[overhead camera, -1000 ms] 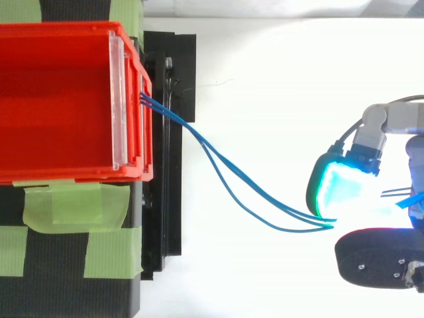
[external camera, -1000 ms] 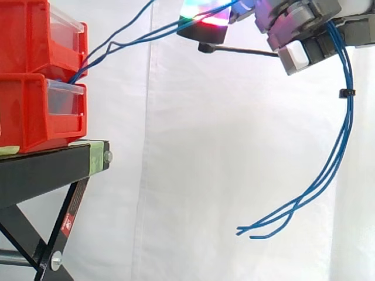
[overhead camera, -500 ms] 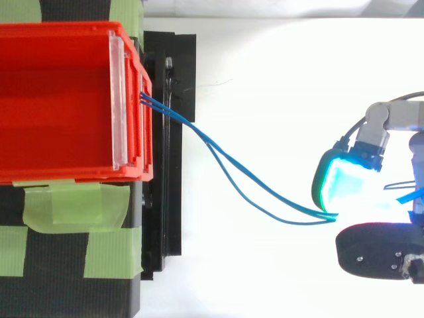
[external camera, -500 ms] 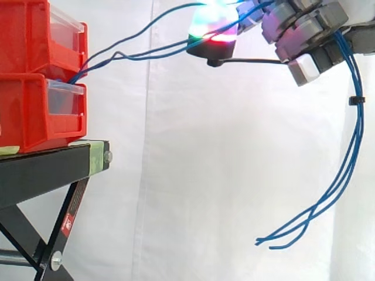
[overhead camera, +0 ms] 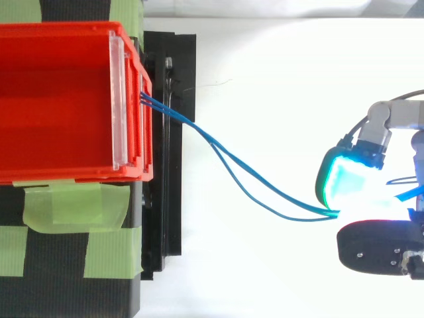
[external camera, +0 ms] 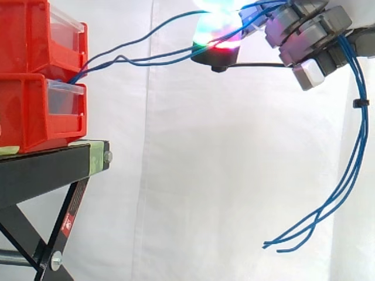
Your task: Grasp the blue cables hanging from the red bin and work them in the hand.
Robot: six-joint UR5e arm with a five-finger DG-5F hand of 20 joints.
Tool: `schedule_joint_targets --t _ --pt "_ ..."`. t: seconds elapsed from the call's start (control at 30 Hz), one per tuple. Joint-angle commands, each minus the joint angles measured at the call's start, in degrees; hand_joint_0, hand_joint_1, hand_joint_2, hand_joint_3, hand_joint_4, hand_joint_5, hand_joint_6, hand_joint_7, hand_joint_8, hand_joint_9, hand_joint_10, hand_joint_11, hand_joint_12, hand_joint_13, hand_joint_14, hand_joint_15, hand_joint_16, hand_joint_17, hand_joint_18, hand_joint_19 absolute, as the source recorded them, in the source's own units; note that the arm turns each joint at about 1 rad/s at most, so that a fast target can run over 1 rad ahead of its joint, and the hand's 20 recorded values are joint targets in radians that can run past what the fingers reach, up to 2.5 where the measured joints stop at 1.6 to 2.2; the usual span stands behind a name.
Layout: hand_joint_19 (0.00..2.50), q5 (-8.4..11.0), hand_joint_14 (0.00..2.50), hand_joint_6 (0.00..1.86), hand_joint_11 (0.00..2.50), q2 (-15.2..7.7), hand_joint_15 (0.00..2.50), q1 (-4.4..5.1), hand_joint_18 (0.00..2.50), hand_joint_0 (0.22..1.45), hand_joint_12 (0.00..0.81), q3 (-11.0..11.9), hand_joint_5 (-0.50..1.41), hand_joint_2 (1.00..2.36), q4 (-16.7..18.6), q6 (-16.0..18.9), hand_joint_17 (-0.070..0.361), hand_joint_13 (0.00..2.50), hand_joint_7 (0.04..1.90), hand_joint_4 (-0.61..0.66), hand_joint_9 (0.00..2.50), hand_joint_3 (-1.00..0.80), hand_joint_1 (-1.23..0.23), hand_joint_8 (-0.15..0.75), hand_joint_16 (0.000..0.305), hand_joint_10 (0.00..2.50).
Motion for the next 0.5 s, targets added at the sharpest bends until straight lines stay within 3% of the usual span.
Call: schedule_joint_targets --t 0.0,0.47 --pt "0.67 -0.03 2.5 0.51 2.5 0.03 2.03 0.0 1.5 0.86 0.605 0.02 0.53 1.02 -0.01 0.0 0.134 1.11 1.42 0.14 0.88 -0.2 -0.7 0.509 0.059 2.5" --pt "0.68 -0.03 2.5 0.52 2.5 -0.06 2.03 0.0 1.49 0.86 0.598 0.02 0.53 1.02 -0.01 0.0 0.134 1.09 1.41 0.14 0.88 -0.22 -0.7 0.514 0.06 2.5"
